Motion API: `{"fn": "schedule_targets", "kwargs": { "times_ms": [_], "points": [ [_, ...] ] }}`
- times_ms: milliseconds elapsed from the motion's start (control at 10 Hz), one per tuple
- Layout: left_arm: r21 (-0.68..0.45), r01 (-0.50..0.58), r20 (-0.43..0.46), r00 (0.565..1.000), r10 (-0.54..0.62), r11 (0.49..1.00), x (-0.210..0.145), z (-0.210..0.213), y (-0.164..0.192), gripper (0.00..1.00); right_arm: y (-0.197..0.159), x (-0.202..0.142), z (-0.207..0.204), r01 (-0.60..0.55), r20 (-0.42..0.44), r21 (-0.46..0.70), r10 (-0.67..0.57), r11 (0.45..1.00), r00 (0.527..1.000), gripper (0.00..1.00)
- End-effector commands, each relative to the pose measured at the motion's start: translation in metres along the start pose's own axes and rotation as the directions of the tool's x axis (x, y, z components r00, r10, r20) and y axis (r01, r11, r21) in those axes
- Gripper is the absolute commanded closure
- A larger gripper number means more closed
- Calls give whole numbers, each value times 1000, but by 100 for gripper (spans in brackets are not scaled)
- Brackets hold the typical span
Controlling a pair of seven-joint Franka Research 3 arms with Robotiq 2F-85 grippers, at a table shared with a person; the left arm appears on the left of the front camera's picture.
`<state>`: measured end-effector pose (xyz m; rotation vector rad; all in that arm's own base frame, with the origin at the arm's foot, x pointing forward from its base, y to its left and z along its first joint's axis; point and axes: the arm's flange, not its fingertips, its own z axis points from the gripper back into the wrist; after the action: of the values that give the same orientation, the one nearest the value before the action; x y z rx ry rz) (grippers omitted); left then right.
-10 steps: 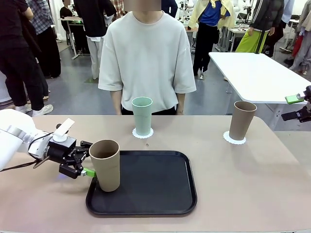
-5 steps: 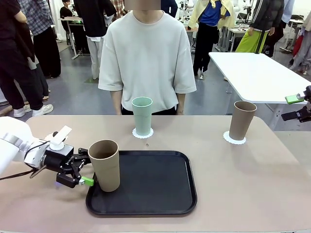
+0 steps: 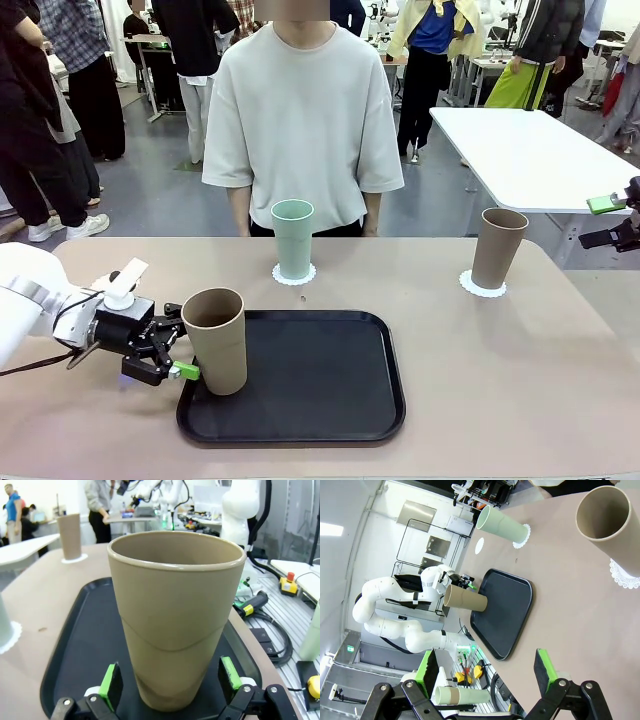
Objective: Place coasters on the table and set cups on them.
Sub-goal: Take one Reusable plastic cup from the Flat Tray and place it on a coaster set by the human.
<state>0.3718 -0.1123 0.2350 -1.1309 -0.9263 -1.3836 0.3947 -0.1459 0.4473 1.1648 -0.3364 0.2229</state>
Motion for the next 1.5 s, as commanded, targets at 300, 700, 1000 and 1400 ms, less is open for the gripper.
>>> {"fn": "schedule_targets", "kwargs": {
  "times_ms": [300,700,1000,1400],
  "points": [
    [-6,55,37,998,-55,998,-4,-27,1,0,-1,-1,-1,0,7,6,0,1000,1000,0],
    [-23,101,56,993,-100,995,-2,-39,4,48,-1,-1,-1,0,7,6,0,1000,1000,0],
    [-31,104,64,993,-102,994,-2,-38,4,100,-1,-1,-1,0,7,6,0,1000,1000,0],
    [-9,65,74,995,-64,998,19,-25,-1,81,-1,-1,-1,0,7,6,0,1000,1000,0]
  ]
}}
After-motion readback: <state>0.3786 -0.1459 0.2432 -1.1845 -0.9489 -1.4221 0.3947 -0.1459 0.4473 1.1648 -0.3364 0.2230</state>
